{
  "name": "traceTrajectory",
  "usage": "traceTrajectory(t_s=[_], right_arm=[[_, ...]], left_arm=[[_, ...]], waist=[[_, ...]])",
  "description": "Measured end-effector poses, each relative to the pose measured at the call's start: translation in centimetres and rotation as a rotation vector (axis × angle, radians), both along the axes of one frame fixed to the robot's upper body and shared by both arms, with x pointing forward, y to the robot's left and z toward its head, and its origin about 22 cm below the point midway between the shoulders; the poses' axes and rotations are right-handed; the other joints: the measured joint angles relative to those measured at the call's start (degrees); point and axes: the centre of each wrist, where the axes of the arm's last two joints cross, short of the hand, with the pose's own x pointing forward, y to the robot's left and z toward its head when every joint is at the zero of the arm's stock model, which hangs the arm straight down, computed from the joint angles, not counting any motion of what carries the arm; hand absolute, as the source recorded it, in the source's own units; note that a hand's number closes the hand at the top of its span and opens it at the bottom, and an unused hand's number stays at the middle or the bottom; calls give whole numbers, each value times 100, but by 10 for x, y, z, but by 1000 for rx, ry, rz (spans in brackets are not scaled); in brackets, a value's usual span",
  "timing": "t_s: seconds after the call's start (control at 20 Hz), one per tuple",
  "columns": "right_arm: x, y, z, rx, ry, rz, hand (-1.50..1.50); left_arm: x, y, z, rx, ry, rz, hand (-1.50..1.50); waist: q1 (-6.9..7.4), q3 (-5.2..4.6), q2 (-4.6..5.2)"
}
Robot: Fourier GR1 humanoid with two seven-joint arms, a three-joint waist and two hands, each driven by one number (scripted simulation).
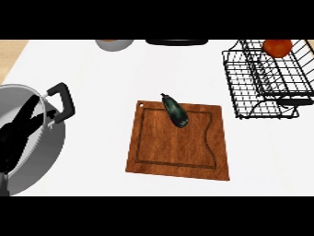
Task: Pick the tomato from the cutting board and place it in the tiered basket
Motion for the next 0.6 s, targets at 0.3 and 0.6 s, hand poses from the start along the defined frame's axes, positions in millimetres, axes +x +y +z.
traceTrajectory(t_s=[0.3,0.6], right_arm=[[-8,-21,40,205,-177,-70,-150],[-26,-73,61,483,-237,-172,-150]], left_arm=[[-4,4,0,1,7,13,0],[-11,9,-2,3,16,40,0]], waist=[[-69,-9,-32],[-197,-14,-75]])
